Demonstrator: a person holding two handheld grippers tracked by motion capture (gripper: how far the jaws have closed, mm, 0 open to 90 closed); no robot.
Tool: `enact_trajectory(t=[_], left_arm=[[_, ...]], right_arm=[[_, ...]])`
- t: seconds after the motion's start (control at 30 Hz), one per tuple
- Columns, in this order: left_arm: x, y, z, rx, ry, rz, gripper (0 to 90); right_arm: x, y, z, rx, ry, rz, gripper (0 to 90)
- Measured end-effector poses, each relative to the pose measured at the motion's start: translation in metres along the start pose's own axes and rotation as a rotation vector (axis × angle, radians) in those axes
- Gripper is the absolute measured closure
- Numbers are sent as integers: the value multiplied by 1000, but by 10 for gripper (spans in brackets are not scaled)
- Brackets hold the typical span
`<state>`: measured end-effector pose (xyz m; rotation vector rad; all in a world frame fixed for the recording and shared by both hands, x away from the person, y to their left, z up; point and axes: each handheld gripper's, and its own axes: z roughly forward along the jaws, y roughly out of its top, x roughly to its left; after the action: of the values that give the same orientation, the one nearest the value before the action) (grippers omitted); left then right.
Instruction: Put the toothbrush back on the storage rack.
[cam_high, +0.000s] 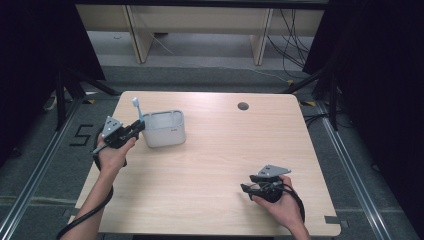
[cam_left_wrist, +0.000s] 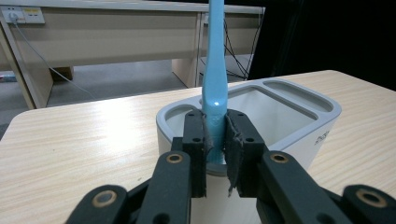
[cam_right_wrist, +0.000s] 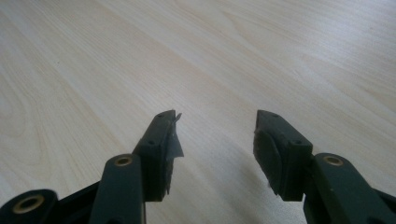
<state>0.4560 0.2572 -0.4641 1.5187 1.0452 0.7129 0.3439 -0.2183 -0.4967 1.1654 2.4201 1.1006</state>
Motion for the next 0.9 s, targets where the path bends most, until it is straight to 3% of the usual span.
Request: enact_trajectory(t=[0.03, 0.13, 0.17, 0.2, 0.23, 0.57, 0.67, 0.9], left_arm=[[0, 0, 0, 7, 2, 1, 783], [0, 1, 0, 16, 6, 8, 783], [0, 1, 0, 18, 6, 8, 783], [0, 1, -1, 23, 9, 10, 783], [0, 1, -1, 23, 10, 13, 783], [-1, 2, -2, 33, 13, 25, 782], [-1, 3, -2, 34, 14, 27, 782], [-1, 2, -4, 37, 18, 33, 781]], right_arm=[[-4, 1, 1, -13, -5, -50, 498], [-4, 0, 1, -12, 3, -55, 498], [-5, 0, 1, -21, -4, -77, 498], [-5, 0, 1, -20, -8, -68, 498], [-2, 0, 0, -6, 0, -26, 498], [-3, -1, 1, -11, -2, -38, 498], [-2, 0, 1, -6, 5, -21, 498], [-3, 0, 1, -8, -4, -53, 498]])
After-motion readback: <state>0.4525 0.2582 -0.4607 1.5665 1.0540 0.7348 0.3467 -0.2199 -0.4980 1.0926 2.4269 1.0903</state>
